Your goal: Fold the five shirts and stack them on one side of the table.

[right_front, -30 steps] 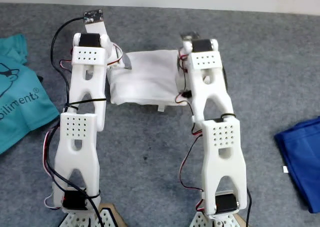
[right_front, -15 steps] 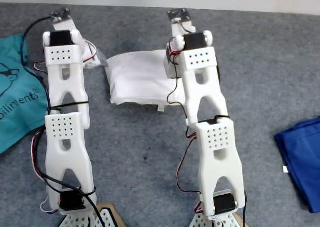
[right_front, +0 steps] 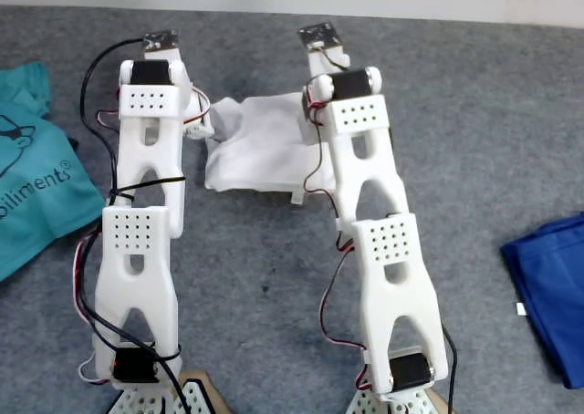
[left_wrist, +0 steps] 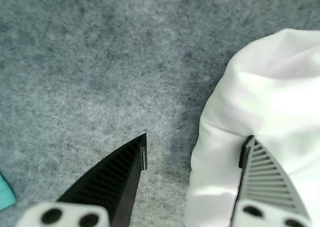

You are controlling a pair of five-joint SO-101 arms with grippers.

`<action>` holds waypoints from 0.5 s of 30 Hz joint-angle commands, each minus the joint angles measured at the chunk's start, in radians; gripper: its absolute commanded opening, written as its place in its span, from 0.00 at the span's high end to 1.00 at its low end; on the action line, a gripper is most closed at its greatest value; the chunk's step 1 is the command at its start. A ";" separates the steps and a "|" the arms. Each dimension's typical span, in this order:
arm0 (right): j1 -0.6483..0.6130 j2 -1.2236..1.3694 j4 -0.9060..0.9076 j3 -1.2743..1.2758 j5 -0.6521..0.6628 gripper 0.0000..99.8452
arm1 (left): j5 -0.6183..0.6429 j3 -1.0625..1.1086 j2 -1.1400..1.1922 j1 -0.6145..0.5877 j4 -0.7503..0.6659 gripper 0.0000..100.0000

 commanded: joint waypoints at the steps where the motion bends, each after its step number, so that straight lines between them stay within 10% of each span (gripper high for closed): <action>1: 0.025 0.016 -0.065 -0.079 -0.028 0.84 | -0.009 -0.002 -0.010 0.030 0.008 0.69; 15: 0.002 0.174 -0.128 -0.137 -0.026 0.77 | -0.008 -0.002 -0.005 0.025 0.008 0.69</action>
